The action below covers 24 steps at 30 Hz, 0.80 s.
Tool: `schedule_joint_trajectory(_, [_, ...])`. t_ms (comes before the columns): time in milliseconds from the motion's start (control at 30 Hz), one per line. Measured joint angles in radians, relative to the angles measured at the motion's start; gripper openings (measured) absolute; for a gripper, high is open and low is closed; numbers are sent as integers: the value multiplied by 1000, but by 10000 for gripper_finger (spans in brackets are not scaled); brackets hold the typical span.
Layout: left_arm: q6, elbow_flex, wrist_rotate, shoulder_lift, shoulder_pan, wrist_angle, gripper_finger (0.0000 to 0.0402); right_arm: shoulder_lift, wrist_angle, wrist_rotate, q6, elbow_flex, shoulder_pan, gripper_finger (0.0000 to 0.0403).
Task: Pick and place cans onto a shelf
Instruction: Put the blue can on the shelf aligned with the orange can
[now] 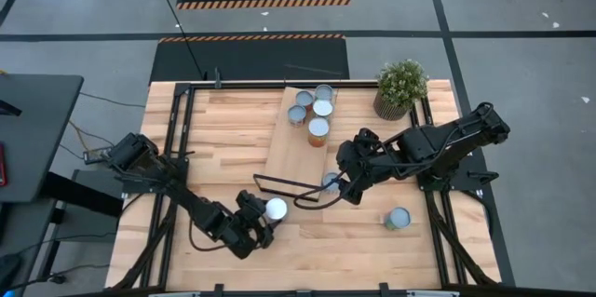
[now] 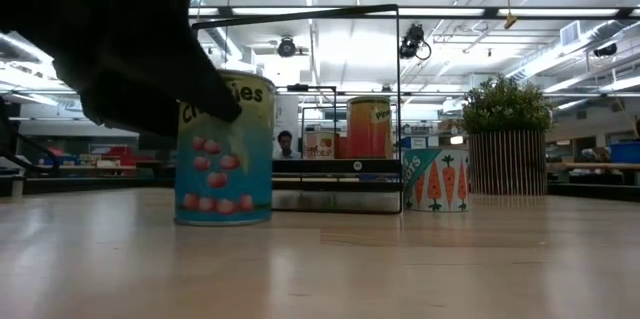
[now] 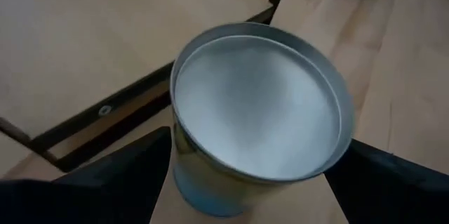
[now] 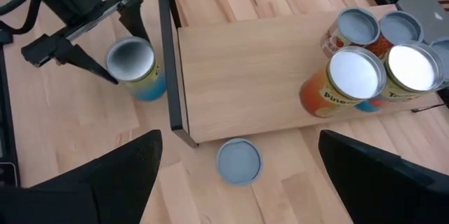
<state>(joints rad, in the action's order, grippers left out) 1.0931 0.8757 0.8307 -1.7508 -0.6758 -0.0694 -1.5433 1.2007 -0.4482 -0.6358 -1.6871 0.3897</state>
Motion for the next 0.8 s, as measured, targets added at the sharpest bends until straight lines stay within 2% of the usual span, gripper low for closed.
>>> schedule_joint_trajectory(433, [0, 0, 12, 3, 2, 21, 304, 0, 2, 0, 6, 0, 0, 391])
schedule_joint_trajectory(600, [-11, 0, -25, 39, -10, 19, 306, 0, 8, 0, 10, 0, -1, 390])
schedule_joint_trajectory(800, [-28, 1, -103, 145, -44, 18, 301, 0, 13, 0, 36, 0, -2, 380])
